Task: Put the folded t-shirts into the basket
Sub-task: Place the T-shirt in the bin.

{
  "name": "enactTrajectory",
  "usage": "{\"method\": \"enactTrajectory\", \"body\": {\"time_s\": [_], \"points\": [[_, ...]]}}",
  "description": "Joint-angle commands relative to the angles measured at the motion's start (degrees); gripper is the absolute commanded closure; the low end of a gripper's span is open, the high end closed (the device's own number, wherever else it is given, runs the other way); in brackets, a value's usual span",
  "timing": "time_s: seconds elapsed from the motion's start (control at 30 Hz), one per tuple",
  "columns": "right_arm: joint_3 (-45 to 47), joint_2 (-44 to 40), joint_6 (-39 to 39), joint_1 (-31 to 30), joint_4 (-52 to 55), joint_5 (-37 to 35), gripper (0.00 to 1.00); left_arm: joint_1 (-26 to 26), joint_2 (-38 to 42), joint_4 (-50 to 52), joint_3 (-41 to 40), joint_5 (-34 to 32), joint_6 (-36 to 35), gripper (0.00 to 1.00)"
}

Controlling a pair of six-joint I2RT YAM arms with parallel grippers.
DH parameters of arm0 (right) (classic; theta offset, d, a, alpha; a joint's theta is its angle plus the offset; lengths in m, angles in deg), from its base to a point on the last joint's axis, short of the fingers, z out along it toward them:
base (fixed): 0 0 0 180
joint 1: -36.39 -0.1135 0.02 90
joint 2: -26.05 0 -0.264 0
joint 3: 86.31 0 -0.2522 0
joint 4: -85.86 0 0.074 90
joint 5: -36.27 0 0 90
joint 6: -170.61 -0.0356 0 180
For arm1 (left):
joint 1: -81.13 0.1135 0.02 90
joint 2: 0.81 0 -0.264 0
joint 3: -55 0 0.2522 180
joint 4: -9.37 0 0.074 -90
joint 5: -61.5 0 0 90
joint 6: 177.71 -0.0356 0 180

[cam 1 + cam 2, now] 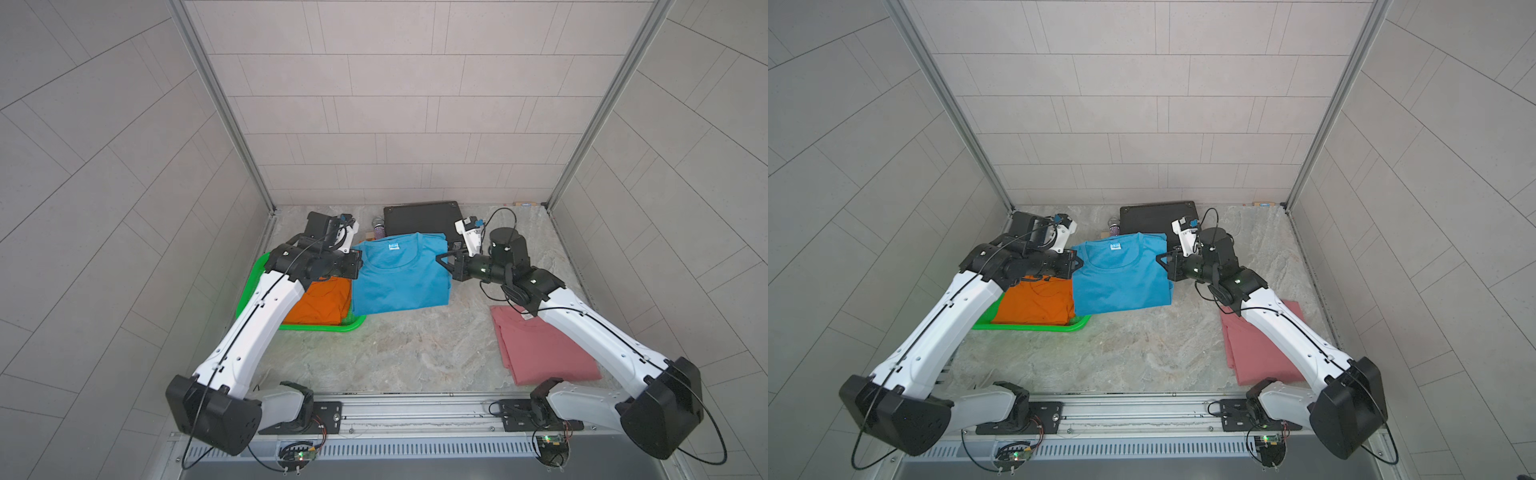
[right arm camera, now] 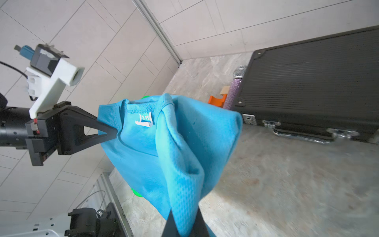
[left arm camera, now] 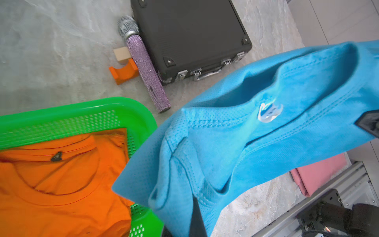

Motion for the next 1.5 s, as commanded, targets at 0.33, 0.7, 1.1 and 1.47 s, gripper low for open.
{"method": "enactTrajectory", "body": {"time_s": [0.33,0.7,1.1,1.47], "points": [[-21.33,23.35,-11.47,-15.06,-13.84,-4.59,1.0,17.01,0.94,9.51,5.55,-2.74,-14.83,1.0],[-36.07,39.13,-13.3,-21.93,-8.92,-6.7,1.0,32.61,-6.55,12.29,9.87,-2.96,-20.9,1.0],[-39.82,47.67,-20.45,-24.33,-5.92,-8.47,1.0,40.57,-14.66,9.42,10.21,0.43,-25.06,1.0],[-37.92,49.5,-22.07,-24.63,-5.22,-7.51,1.0,40.62,-17.6,3.72,2.86,-1.3,-26.41,1.0]]}}
